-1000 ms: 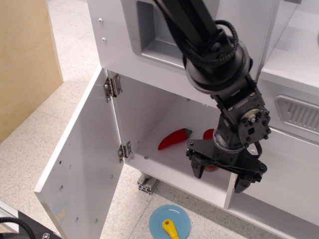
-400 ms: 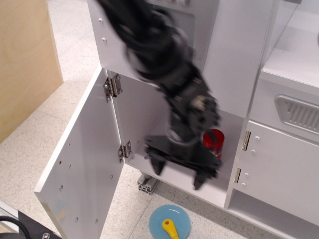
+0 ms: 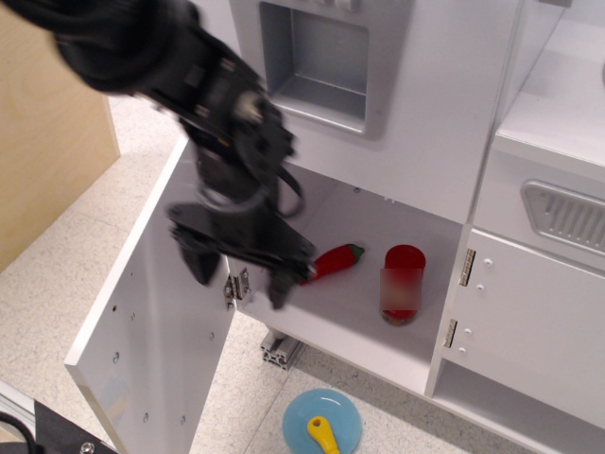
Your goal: Close low fridge
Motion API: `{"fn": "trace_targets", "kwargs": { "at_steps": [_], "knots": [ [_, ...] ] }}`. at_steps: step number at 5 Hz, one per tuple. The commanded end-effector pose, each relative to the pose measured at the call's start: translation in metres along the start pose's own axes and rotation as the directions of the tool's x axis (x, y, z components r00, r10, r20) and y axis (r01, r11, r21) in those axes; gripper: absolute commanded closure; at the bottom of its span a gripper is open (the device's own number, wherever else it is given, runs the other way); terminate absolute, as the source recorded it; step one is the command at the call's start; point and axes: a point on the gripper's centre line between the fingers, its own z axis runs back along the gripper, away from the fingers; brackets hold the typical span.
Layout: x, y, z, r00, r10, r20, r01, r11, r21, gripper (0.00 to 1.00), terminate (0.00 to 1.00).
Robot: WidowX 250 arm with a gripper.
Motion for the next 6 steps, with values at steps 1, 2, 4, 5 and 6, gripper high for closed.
{"fn": "trace_targets", "kwargs": {
  "at_steps": [1, 2, 4, 5, 6],
  "knots": [
    [0.012, 0.059, 0.029, 0.999, 0.025, 0.037, -0.027, 0.999, 0.039, 0.0, 0.0],
    [0.019, 0.085, 0.024, 0.999, 0.049, 0.022, -0.05, 0.998, 0.047, 0.0, 0.0],
    [0.02, 0.097, -0.001, 0.997, 0.074, 0.03, -0.075, 0.997, 0.034, 0.0, 0.0],
    [0.02, 0.086, -0.011, 0.993, 0.108, 0.043, -0.107, 0.994, -0.015, 0.0, 0.0],
    [0.023, 0.077, -0.022, 0.989, 0.15, 0.017, -0.15, 0.989, -0.002, 0.0, 0.0]
  ]
}}
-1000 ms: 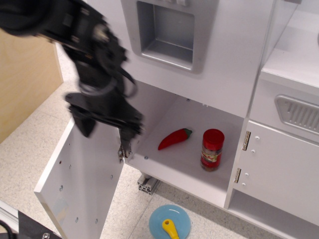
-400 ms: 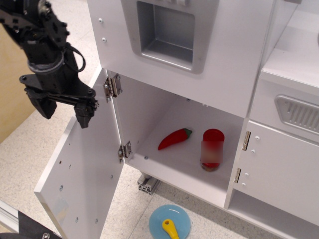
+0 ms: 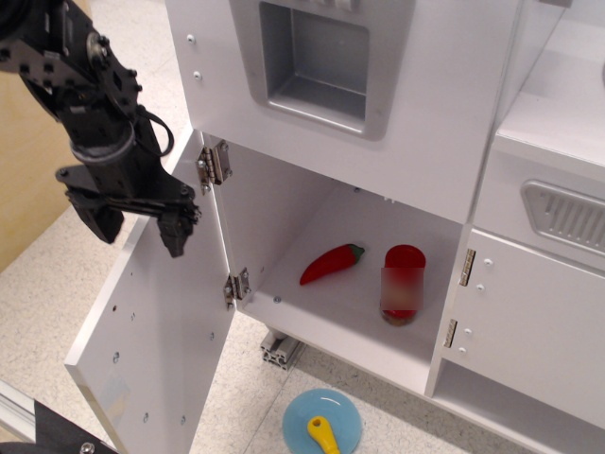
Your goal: Close low fridge
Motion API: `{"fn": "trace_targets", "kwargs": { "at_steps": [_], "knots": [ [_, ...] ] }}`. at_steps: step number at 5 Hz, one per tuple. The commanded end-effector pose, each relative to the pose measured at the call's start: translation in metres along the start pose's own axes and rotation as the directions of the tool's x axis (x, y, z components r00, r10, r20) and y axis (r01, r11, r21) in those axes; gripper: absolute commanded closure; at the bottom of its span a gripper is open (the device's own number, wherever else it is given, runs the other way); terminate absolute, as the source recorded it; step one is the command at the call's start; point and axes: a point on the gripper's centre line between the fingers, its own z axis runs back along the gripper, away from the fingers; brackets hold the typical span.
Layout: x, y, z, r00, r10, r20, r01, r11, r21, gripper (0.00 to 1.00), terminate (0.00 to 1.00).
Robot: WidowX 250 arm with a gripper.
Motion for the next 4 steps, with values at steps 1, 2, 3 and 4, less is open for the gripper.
{"fn": "trace_targets", "kwargs": {
  "at_steps": [1, 2, 3, 4],
  "knots": [
    [0.003, -0.025, -0.018, 0.999, 0.044, 0.0, -0.044, 0.998, 0.046, 0.0, 0.0],
    [0.003, -0.042, -0.018, 0.998, 0.062, 0.008, -0.062, 0.997, 0.049, 0.0, 0.0],
    [0.002, -0.065, -0.011, 0.996, 0.085, 0.026, -0.086, 0.995, 0.046, 0.0, 0.0],
    [0.003, -0.087, -0.001, 0.994, 0.106, 0.018, -0.106, 0.994, 0.022, 0.0, 0.0]
  ]
}}
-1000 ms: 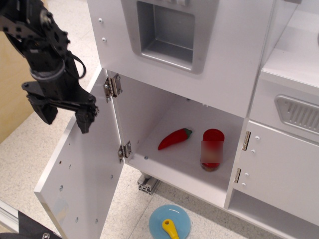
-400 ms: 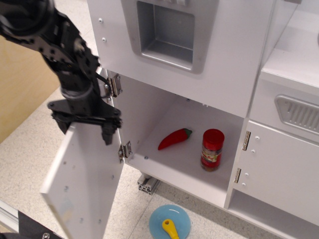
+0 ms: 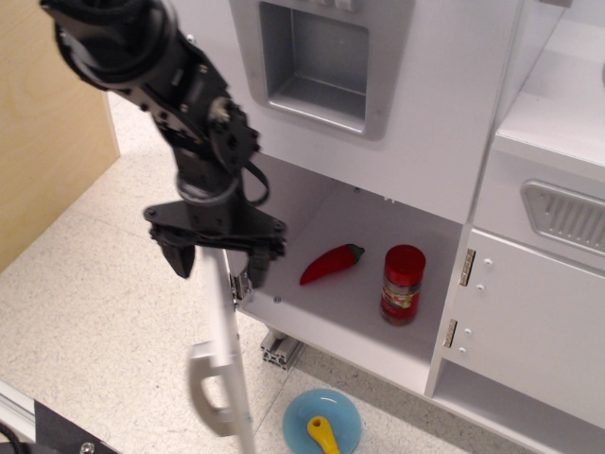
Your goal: Close low fridge
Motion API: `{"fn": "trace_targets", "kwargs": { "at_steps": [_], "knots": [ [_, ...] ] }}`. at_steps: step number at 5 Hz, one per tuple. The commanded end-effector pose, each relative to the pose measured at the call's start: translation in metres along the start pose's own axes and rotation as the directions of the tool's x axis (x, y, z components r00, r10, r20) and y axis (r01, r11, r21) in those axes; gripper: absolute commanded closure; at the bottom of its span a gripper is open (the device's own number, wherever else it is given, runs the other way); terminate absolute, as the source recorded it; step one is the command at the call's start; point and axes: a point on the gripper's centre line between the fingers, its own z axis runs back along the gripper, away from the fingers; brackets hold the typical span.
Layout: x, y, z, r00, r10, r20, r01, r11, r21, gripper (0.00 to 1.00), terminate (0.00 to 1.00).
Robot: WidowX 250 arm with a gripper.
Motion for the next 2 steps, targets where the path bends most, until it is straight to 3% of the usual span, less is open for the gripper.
{"fn": "trace_targets", "kwargs": {
  "at_steps": [1, 2],
  "knots": [
    [0.013, -0.039, 0.05, 0.997, 0.058, 0.044, -0.054, 0.995, -0.088, 0.0, 0.0],
    [0.009, -0.045, 0.068, 0.999, 0.036, 0.039, -0.032, 0.994, -0.107, 0.0, 0.0]
  ]
}}
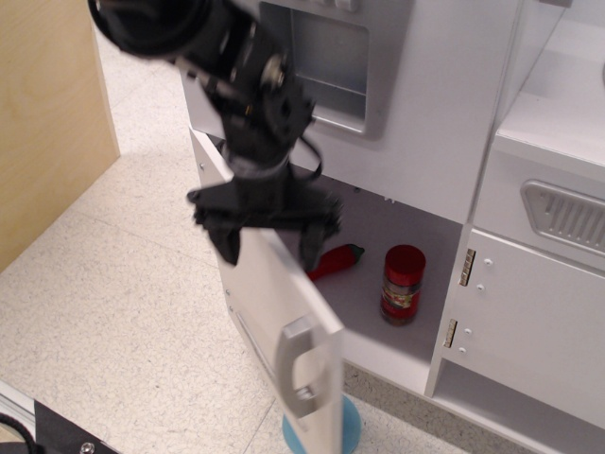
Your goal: Close low fridge
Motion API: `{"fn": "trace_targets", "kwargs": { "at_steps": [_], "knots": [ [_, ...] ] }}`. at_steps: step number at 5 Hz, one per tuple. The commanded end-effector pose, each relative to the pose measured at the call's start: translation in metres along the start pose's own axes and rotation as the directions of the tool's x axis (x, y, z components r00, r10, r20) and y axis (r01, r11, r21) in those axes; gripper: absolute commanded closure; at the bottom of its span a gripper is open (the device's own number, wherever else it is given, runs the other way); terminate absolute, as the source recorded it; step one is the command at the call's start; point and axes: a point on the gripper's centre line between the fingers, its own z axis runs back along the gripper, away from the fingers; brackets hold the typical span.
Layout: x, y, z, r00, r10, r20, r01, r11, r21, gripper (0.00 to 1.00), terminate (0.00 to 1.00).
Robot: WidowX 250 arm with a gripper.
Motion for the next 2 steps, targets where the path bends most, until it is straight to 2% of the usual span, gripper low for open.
{"fn": "trace_targets", "kwargs": {
  "at_steps": [1, 2],
  "knots": [
    [-0.012, -0.009, 0.039, 0.996, -0.088, 0.018, 0.089, 0.995, -0.051, 0.0, 0.0],
    [-0.03, 0.003, 0.024, 0.984, -0.176, 0.0, 0.176, 0.984, -0.022, 0.0, 0.0]
  ]
}}
